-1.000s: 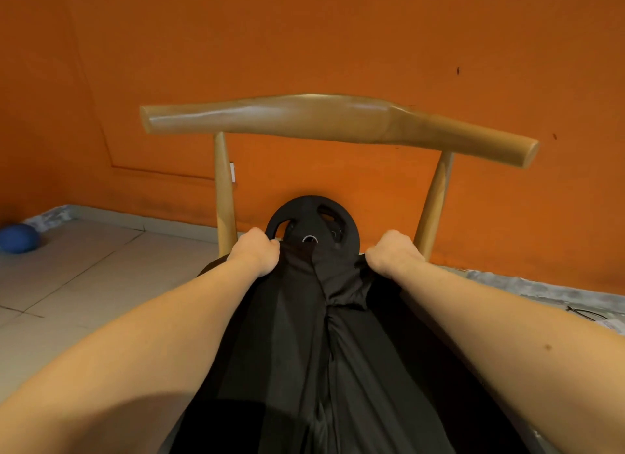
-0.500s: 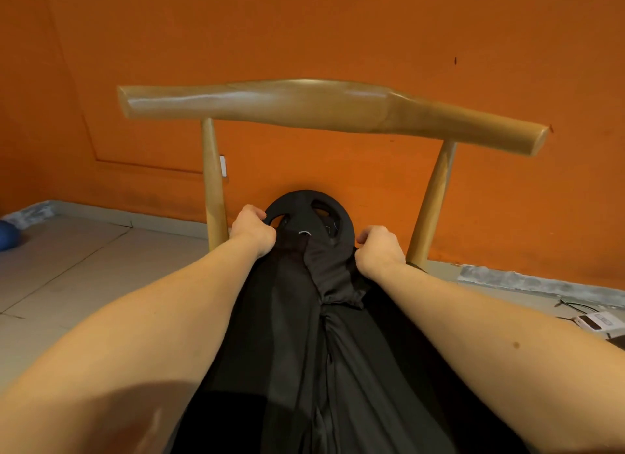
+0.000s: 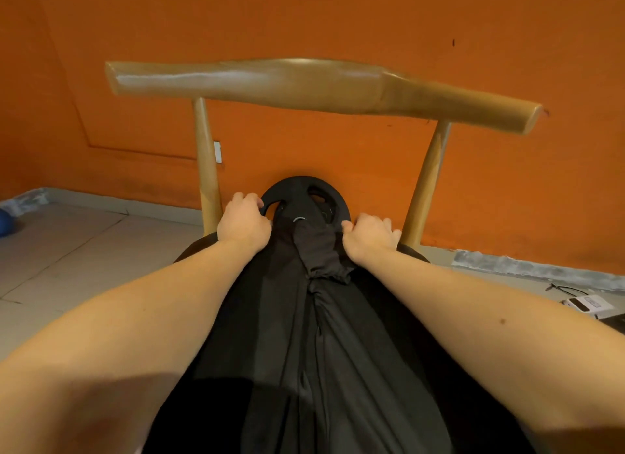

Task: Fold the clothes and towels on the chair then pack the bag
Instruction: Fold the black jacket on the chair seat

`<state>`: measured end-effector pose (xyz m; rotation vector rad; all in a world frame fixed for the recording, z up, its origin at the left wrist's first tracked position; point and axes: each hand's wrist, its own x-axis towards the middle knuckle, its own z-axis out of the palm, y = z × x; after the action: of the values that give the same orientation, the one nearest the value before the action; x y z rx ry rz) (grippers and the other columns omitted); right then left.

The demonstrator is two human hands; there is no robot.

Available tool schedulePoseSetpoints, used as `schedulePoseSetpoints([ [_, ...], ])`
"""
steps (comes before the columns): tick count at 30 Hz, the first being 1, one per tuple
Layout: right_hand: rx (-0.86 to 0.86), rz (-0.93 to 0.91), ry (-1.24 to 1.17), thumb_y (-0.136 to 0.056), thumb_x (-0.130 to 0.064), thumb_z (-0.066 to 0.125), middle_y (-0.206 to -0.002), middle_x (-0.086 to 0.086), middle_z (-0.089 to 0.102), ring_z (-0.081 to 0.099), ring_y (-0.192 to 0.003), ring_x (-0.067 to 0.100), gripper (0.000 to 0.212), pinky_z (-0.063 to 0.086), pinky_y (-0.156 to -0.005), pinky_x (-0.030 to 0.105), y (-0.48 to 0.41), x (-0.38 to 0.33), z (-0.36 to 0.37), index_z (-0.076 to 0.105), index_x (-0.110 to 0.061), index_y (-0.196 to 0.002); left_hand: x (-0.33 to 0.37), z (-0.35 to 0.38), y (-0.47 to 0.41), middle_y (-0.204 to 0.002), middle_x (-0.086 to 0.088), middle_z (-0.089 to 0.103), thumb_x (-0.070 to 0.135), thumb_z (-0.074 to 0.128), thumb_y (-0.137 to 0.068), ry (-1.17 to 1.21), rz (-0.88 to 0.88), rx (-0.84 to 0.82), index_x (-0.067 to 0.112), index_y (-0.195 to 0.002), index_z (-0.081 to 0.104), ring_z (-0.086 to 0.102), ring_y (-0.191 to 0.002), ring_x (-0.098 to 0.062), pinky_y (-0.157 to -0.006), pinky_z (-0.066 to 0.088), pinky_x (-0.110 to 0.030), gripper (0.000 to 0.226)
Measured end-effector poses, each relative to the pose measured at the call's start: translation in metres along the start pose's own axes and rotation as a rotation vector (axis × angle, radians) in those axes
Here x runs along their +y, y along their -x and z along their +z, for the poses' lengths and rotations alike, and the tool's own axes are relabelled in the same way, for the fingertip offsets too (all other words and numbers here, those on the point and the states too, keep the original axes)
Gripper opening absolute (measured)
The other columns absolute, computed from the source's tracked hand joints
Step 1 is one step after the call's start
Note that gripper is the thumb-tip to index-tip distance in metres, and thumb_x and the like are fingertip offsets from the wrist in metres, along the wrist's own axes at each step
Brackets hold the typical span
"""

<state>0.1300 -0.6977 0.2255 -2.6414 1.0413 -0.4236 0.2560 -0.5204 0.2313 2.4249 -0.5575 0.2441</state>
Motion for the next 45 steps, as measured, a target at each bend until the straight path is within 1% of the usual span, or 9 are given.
schedulePoseSetpoints([
  [10, -0.127, -0.299, -0.177, -0.102, -0.034, 0.053, -0.13, 0.0, 0.065, 0.051, -0.128, 0.027, 0.032, 0.038, -0.107, 0.048, 0.151, 0.026, -0.055, 0.068, -0.021, -0.126, -0.001, -0.074, 0.169, -0.12, 0.004, 0.059, 0.033, 0.061, -0.098, -0.039, 0.375, -0.114, 0.02, -0.113, 0.071, 0.051, -0.114, -0.019, -0.101, 0.043, -0.037, 0.022],
  [16, -0.183, -0.403, -0.135, -0.104, -0.03, 0.054, -0.152, -0.004, 0.047, 0.031, -0.145, 0.017, 0.034, 0.024, -0.119, 0.046, 0.272, 0.055, -0.075, 0.063, -0.023, -0.135, 0.011, -0.104, 0.305, -0.111, 0.009, 0.056, 0.04, 0.054, -0.101, -0.256, 0.399, -0.157, 0.028, -0.113, 0.066, 0.047, -0.107, -0.016, -0.095, 0.041, -0.035, 0.022],
  [21, 0.005, -0.411, -0.19, -0.098, -0.025, 0.062, -0.127, -0.01, 0.052, 0.042, -0.125, 0.013, 0.024, 0.036, -0.106, 0.035, 0.349, 0.082, -0.09, 0.062, -0.026, -0.122, 0.005, -0.13, 0.377, -0.092, 0.015, 0.053, 0.039, 0.055, -0.101, -0.237, 0.358, -0.259, 0.03, -0.099, 0.06, 0.053, -0.083, -0.009, -0.081, 0.046, -0.024, 0.011],
  [27, -0.204, 0.014, -0.325, -0.098, -0.031, 0.063, -0.076, -0.003, 0.065, 0.063, -0.076, 0.016, 0.016, 0.058, -0.08, 0.045, 0.402, 0.11, -0.085, 0.06, -0.02, -0.086, -0.035, -0.136, 0.401, -0.069, -0.001, 0.063, 0.046, 0.052, -0.102, -0.294, -0.034, -0.506, 0.014, -0.069, 0.059, 0.064, -0.07, -0.02, -0.066, 0.052, -0.035, 0.046],
  [30, -0.381, 0.132, -0.354, -0.098, -0.027, 0.066, -0.074, 0.001, 0.06, 0.063, -0.082, 0.021, 0.026, 0.055, -0.086, 0.041, 0.409, 0.12, -0.067, 0.059, -0.011, -0.08, -0.054, -0.134, 0.401, -0.088, -0.005, 0.065, 0.051, 0.06, -0.097, -0.188, -0.214, -0.584, 0.009, -0.099, 0.064, 0.065, -0.087, -0.024, -0.07, 0.049, -0.031, 0.043],
  [32, -0.458, 0.223, -0.485, -0.095, -0.032, 0.072, -0.094, -0.002, 0.062, 0.062, -0.099, 0.023, 0.025, 0.049, -0.087, 0.033, 0.412, 0.12, -0.055, 0.06, -0.012, -0.103, -0.058, -0.13, 0.401, -0.125, -0.007, 0.061, 0.049, 0.068, -0.094, -0.027, -0.319, -0.628, 0.008, -0.135, 0.051, 0.059, -0.116, -0.028, -0.09, 0.047, -0.033, 0.06],
  [35, -0.445, 0.298, -0.648, -0.088, -0.044, 0.077, -0.111, -0.002, 0.069, 0.063, -0.103, 0.022, 0.045, 0.051, -0.091, 0.034, 0.407, 0.115, -0.036, 0.066, -0.014, -0.121, -0.06, -0.123, 0.4, -0.136, -0.004, 0.058, 0.043, 0.074, -0.091, 0.238, -0.36, -0.65, 0.013, -0.139, 0.051, 0.055, -0.124, -0.027, -0.106, 0.045, -0.039, 0.061],
  [40, -0.507, 0.321, -0.693, -0.089, -0.025, 0.08, -0.11, 0.001, 0.073, 0.067, -0.102, 0.022, 0.031, 0.052, -0.087, 0.031, 0.411, 0.122, -0.029, 0.073, -0.013, -0.116, -0.07, -0.117, 0.405, -0.122, -0.002, 0.069, 0.026, 0.069, -0.097, 0.338, -0.369, -0.672, 0.015, -0.128, 0.066, 0.062, -0.112, -0.024, -0.097, 0.05, -0.036, 0.032],
  [45, -0.591, 0.294, -0.782, -0.092, -0.015, 0.076, -0.106, 0.009, 0.077, 0.072, -0.094, 0.024, 0.005, 0.06, -0.091, 0.039, 0.415, 0.143, -0.039, 0.072, -0.012, -0.091, -0.076, -0.131, 0.413, -0.103, -0.011, 0.073, 0.019, 0.067, -0.098, 0.367, -0.428, -0.675, 0.006, -0.11, 0.067, 0.069, -0.083, -0.021, -0.058, 0.055, -0.023, 0.018],
])
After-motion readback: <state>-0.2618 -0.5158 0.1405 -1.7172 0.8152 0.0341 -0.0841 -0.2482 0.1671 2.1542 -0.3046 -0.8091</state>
